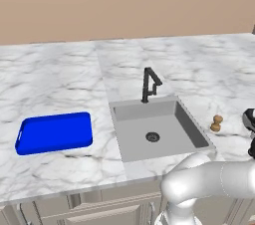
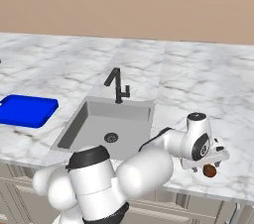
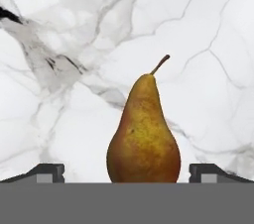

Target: Pick up all produce items and place them in the sink. Turn on the sink faucet to wash them. Then turn the sink off and put them in the tray.

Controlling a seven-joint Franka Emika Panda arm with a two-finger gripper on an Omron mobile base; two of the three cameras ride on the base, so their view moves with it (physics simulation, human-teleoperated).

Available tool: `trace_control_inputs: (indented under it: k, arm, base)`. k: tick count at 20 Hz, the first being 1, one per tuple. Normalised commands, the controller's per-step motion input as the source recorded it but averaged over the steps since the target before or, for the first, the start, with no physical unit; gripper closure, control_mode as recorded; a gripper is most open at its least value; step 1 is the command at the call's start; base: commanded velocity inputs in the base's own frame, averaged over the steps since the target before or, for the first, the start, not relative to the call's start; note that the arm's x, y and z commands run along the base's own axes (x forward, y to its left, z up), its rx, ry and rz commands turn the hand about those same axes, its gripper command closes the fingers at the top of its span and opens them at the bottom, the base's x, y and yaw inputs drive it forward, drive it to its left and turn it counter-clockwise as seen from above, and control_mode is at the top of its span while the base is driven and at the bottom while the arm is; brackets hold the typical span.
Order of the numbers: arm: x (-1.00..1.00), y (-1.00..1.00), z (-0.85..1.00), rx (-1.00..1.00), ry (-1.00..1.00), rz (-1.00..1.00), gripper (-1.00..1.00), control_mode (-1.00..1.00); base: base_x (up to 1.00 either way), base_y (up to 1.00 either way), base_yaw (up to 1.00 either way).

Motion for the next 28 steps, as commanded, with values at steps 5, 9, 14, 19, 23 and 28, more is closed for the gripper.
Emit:
trace_control_inputs:
  k: [5, 9, 14, 19, 23, 28]
  arm:
    - [0.04, 0.0, -0.27, -0.01, 0.07, 0.0, -1.0, -1.0]
    - [0.0, 0.0, -0.31, 0.0, 0.02, 0.0, 1.0, -1.0]
    - [0.01, 0.0, -0.17, -0.01, 0.01, 0.0, 1.0, -1.0]
    - [-0.11, 0.13, 0.09, 0.0, -0.07, 0.0, 1.0, -1.0]
    - [-0.05, 0.81, 0.59, 0.0, -0.09, -0.01, 1.0, -1.0]
    - [0.0, 1.0, 0.64, 0.0, -0.08, -0.04, 1.0, -1.0]
  base:
    - [0.0, 0.0, 0.0]
    - [0.0, 0.0, 0.0]
    - [0.0, 0.0, 0.0]
    - [0.0, 0.0, 0.0]
    - [0.0, 0.0, 0.0]
    - [0.0, 0.0, 0.0]
